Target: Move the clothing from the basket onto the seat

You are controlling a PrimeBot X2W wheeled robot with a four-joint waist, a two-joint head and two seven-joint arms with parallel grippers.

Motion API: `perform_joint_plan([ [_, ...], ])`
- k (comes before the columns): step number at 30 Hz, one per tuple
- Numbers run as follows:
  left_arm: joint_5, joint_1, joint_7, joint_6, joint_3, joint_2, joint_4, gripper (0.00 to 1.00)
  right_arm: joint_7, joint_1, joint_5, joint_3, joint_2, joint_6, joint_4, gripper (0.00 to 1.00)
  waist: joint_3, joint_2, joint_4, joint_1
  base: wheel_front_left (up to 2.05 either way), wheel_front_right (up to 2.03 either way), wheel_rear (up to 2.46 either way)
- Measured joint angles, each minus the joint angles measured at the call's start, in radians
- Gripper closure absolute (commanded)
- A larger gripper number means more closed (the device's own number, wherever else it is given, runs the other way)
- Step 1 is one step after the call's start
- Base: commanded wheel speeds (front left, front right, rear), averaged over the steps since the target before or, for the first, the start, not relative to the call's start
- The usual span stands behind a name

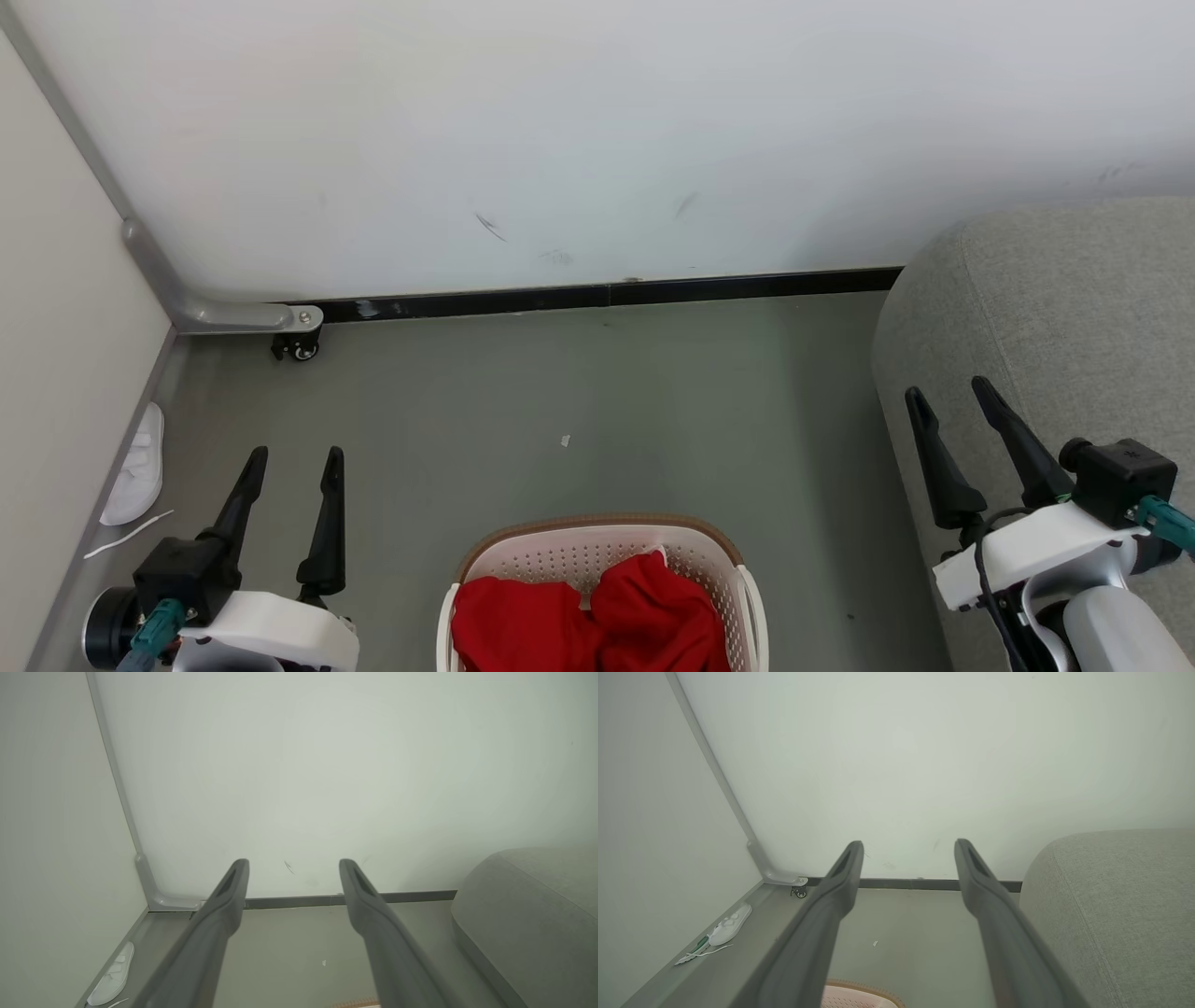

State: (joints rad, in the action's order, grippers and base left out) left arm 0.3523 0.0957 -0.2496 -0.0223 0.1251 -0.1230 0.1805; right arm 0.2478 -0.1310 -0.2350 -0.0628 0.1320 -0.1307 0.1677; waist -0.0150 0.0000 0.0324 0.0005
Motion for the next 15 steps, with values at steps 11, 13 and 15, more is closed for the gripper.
perform_joint_plan([
  [11,-0.021,0.0,0.0,0.009,-0.014,0.016,0.0,0.0,0.0,0.0,0.001,0.005,-0.003,0.0,0.001,0.0,0.0,0.0,0.0,0.0,0.0,0.0,0.0],
  [13,-0.021,0.0,0.0,0.009,-0.015,0.019,0.001,0.0,0.0,0.0,0.001,0.006,-0.004,0.0,0.001,0.0,0.0,0.0,0.0,-0.0001,0.0,0.0,0.0],
  [15,-0.021,0.0,0.0,0.012,-0.017,0.021,0.001,0.0,0.0,0.0,0.001,0.007,-0.004,0.0,0.001,0.0,0.0,0.0,0.0,-0.0001,0.0,0.0,0.0],
])
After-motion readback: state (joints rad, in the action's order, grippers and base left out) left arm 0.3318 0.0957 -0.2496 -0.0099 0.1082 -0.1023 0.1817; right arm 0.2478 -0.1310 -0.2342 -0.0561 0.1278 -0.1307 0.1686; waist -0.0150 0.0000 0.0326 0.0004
